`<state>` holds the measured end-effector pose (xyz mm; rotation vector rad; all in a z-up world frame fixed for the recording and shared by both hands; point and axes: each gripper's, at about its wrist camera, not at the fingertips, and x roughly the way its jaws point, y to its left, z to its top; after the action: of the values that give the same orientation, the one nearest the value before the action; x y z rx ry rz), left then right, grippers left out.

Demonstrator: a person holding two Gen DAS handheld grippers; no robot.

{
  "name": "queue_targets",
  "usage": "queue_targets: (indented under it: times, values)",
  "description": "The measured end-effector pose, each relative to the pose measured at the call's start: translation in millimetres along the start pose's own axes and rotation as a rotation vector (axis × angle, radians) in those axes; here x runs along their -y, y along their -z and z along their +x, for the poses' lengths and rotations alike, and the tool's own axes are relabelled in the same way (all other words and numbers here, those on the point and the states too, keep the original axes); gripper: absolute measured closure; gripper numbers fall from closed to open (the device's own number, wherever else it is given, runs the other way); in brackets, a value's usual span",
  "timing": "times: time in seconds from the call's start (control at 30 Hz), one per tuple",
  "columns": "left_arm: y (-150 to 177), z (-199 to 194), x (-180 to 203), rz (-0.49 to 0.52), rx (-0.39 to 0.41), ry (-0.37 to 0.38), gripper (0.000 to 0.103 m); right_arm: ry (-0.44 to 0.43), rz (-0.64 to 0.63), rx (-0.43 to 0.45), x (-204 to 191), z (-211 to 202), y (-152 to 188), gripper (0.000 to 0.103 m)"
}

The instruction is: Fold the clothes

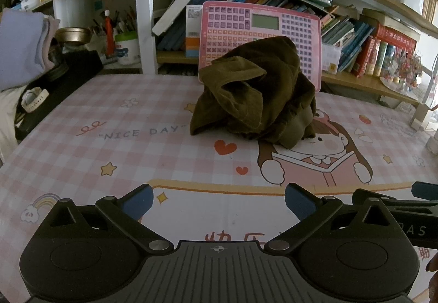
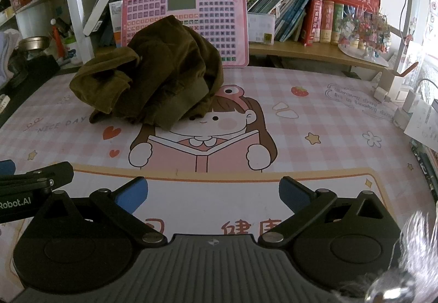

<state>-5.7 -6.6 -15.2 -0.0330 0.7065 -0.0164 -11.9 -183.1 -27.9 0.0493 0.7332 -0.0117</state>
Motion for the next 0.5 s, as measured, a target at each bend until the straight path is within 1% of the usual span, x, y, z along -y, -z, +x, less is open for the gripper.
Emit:
queue_targets:
  times: [0.3,0.5]
  values:
    - [-1.0,2.1,0.7,0.0,-0.007,-0.001,0.0,-0.001,0.001,-0.003,0.5,-0.1,-0.6,0.0]
    - [0.4,6.3,0.8,0.001,-0.024,0.0,0.0,-0.004,0.005,-0.025,0.7,5.4,0.5,0.0]
